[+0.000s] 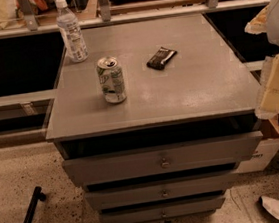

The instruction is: Move rxbar chocolate near blue plastic bottle

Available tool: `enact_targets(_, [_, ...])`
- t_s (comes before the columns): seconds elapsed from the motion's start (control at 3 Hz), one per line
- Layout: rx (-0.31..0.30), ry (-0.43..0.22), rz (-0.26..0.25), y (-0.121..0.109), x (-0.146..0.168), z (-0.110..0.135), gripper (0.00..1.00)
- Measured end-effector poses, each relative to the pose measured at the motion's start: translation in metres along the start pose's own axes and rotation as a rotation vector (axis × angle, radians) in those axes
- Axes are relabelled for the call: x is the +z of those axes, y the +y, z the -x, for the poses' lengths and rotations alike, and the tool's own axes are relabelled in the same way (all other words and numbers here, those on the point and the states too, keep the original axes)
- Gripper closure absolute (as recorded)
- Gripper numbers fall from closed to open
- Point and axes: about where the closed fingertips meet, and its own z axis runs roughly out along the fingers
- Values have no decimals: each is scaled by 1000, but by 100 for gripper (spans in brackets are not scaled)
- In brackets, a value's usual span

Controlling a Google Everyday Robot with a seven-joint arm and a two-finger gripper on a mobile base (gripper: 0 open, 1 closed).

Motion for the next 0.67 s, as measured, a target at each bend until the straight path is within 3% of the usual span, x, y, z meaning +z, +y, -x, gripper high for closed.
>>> enact_targets(0.33, [0,0,0,0,0,0,0])
enact_targets(0.67, [-3,-27,-14,-18,6,11,0])
